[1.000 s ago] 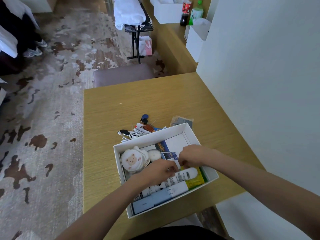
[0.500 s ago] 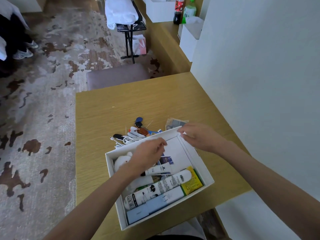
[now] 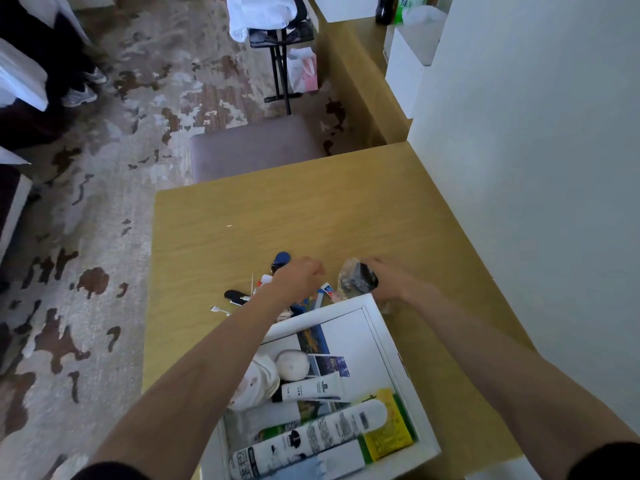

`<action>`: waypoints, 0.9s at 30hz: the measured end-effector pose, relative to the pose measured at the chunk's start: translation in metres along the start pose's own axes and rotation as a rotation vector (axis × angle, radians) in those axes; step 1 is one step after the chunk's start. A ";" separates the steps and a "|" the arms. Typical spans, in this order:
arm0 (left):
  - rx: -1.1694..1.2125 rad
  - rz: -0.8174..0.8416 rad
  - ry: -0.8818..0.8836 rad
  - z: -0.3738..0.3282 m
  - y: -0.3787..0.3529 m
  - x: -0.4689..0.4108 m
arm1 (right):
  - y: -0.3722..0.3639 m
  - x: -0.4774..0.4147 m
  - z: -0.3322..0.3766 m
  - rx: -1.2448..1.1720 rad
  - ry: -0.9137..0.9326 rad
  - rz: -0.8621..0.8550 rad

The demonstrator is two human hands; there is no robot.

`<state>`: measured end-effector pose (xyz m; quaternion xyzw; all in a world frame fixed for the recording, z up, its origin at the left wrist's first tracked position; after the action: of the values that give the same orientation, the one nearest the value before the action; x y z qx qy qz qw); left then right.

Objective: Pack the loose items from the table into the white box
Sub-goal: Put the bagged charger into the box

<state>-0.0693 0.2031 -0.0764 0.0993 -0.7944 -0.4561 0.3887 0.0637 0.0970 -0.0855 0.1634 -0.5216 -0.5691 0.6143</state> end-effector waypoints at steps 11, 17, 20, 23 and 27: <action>-0.062 0.022 -0.137 -0.034 -0.016 -0.045 | 0.001 -0.002 -0.074 -0.557 -0.084 -0.166; -0.257 -0.013 -0.200 -0.070 -0.029 -0.043 | 0.026 0.034 -0.116 -0.901 -0.250 -0.477; -0.265 0.021 -0.175 -0.078 -0.028 -0.041 | 0.033 0.051 -0.114 -0.984 -0.253 -0.547; -0.228 -0.021 -0.188 -0.085 -0.023 -0.035 | 0.037 0.068 -0.104 -1.024 -0.212 -0.589; -0.193 0.011 -0.183 -0.083 -0.027 -0.035 | 0.038 0.087 -0.097 -1.054 -0.198 -0.619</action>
<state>0.0081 0.1528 -0.0931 0.0151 -0.7796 -0.5354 0.3246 0.1472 -0.0055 -0.0553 -0.0718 -0.1530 -0.9145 0.3676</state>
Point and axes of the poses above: each hand's wrist, its own x-axis away from the middle knuckle, its own y-axis out of the back of the hand, z = x × y, the point moved 9 cm from there along -x, towards the middle knuckle, and after that the axes turned 6 degrees about y, right-handed, at the moved point
